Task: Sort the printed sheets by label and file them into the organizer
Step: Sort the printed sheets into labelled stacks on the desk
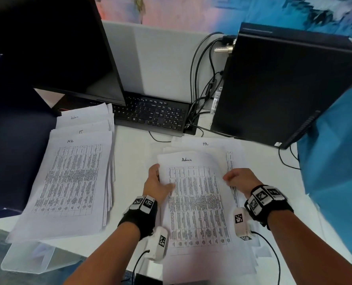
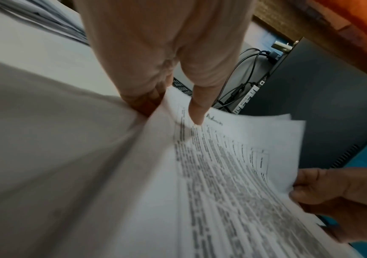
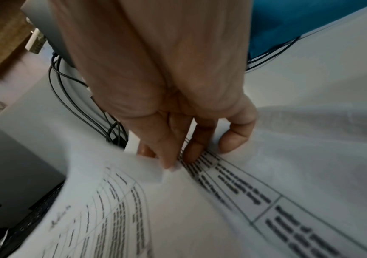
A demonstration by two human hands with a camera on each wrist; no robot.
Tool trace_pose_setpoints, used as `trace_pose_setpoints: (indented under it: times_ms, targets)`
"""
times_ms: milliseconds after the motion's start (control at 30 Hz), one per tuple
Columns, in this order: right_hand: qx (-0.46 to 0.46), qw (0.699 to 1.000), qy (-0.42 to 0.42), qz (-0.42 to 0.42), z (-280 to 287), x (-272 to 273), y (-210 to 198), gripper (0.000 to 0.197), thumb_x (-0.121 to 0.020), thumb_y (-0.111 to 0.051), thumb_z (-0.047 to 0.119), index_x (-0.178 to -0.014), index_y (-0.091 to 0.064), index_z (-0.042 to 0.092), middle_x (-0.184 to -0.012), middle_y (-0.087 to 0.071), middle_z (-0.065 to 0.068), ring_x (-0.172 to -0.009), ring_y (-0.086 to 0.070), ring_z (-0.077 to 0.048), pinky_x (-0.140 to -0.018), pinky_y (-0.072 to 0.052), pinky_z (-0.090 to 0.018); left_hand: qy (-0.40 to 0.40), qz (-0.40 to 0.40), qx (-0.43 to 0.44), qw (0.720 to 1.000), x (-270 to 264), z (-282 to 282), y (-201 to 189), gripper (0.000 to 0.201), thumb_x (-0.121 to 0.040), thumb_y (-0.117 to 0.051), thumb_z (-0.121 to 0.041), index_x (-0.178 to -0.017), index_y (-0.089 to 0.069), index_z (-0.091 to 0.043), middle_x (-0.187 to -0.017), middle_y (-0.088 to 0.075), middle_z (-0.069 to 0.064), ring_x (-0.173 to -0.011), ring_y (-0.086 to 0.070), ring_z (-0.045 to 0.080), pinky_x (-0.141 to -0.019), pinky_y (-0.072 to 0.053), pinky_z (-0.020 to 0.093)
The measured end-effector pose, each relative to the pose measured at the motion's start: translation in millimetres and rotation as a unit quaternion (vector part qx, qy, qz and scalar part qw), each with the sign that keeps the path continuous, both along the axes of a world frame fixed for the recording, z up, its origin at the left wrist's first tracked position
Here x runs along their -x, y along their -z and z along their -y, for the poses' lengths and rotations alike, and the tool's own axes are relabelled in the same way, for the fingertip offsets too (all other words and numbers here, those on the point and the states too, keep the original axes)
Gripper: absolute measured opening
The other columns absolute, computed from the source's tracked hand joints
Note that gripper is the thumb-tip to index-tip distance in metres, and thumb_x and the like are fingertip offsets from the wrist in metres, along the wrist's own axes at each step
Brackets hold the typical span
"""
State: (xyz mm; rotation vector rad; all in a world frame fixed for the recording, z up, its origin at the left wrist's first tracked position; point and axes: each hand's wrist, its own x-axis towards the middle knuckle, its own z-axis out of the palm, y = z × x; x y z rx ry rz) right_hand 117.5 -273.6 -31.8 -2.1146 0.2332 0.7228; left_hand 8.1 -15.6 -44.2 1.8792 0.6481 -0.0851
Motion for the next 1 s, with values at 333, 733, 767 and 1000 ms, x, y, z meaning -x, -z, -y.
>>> trace_pose_setpoints:
  times_ms: [333, 733, 767, 1000]
  targets:
    - [-0.001, 1.0, 0.021, 0.008, -2, 1, 2, 0.023, -0.073, -0.081, 0.012, -0.092, -0.068, 0.008, -0.098, -0.062, -0.001, -0.096, -0.058, -0.02, -0.085, -0.044, -0.03, -0.071, -0.005, 0.013, 0.997, -4, -9, 4, 0.05, -0.078, -0.072, -0.008, -0.122, -0.049, -0.012, -0.106, -0.061, 0.004, -0.094, -0.057, 0.018, -0.082, -0.044, 0.024]
    - [-0.023, 0.996, 0.08, 0.028, 4, -1, 3, 0.021, -0.078, -0.073, 0.002, -0.073, -0.057, 0.014, -0.076, -0.059, -0.006, -0.063, -0.051, -0.02, -0.059, -0.045, -0.03, 0.052, -0.04, 0.015, 0.998, -5, -14, 13, 0.014, -0.079, -0.073, -0.015, -0.092, -0.07, -0.012, -0.097, -0.069, 0.006, -0.09, -0.065, 0.024, -0.087, -0.052, 0.03]
    - [-0.024, 0.996, 0.077, 0.028, 5, -1, 3, 0.021, -0.077, -0.073, 0.002, -0.072, -0.056, 0.014, -0.075, -0.059, -0.006, -0.062, -0.051, -0.02, -0.058, -0.045, -0.029, 0.054, -0.027, 0.006, 0.998, -3, -14, 12, 0.006, -0.081, -0.07, -0.009, -0.084, -0.072, -0.013, -0.095, -0.068, 0.001, -0.087, -0.064, 0.019, -0.082, -0.051, 0.021]
    - [-0.039, 0.997, 0.044, 0.041, 5, 0, 1, 0.015, -0.076, -0.07, -0.003, -0.074, -0.06, 0.008, -0.064, -0.057, -0.006, -0.059, -0.049, -0.02, -0.058, -0.041, -0.03, 0.023, 0.065, 0.01, 0.998, 13, -2, 9, 0.056, -0.078, -0.05, 0.022, -0.05, -0.068, -0.022, -0.083, -0.066, -0.008, -0.076, -0.064, -0.002, -0.074, -0.045, 0.007]
